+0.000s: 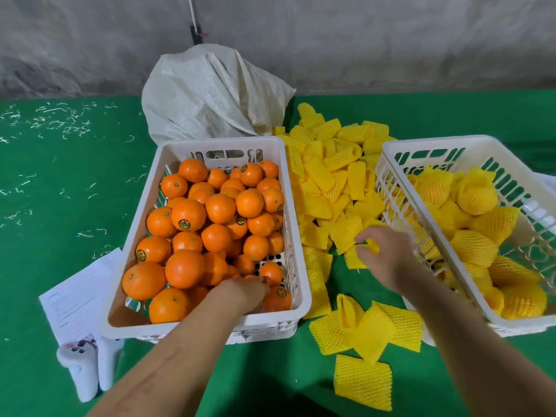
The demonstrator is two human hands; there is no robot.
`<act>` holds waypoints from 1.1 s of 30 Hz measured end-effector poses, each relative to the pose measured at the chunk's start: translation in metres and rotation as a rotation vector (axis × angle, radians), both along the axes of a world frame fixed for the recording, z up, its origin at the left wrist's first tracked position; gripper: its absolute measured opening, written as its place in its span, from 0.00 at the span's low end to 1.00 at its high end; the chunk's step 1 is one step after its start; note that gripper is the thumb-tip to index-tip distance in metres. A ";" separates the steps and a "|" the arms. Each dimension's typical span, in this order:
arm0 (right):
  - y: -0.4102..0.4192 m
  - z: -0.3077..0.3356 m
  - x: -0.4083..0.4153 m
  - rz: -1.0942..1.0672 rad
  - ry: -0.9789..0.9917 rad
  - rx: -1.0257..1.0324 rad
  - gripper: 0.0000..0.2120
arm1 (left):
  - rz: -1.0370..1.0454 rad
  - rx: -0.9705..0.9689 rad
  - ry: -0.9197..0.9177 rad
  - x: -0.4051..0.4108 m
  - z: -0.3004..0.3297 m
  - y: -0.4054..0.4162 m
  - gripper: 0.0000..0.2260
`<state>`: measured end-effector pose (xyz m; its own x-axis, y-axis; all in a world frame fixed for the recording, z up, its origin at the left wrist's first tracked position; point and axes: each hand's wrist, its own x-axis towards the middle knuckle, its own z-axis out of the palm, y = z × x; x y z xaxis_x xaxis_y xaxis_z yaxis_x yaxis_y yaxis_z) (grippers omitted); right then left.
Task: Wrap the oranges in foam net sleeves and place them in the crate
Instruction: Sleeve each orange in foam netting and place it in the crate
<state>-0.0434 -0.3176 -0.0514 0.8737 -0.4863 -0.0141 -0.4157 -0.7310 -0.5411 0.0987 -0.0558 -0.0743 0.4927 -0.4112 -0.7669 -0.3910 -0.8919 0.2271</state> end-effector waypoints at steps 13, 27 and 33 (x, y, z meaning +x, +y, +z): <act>0.077 -0.076 0.002 0.130 0.791 0.007 0.41 | -0.451 0.213 -0.312 0.008 -0.023 -0.002 0.33; 0.077 -0.044 -0.009 -0.397 -0.198 0.746 0.12 | -0.496 0.254 -0.335 0.005 -0.013 -0.007 0.27; 0.126 -0.013 -0.003 -0.435 -0.336 1.301 0.34 | -0.365 0.024 -0.334 -0.002 0.009 0.006 0.23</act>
<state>-0.0468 -0.1914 -0.0644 0.7110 -0.5147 -0.4791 -0.1937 0.5116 -0.8371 0.0968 -0.0498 -0.0651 0.5403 -0.5871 -0.6028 -0.7267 -0.6868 0.0175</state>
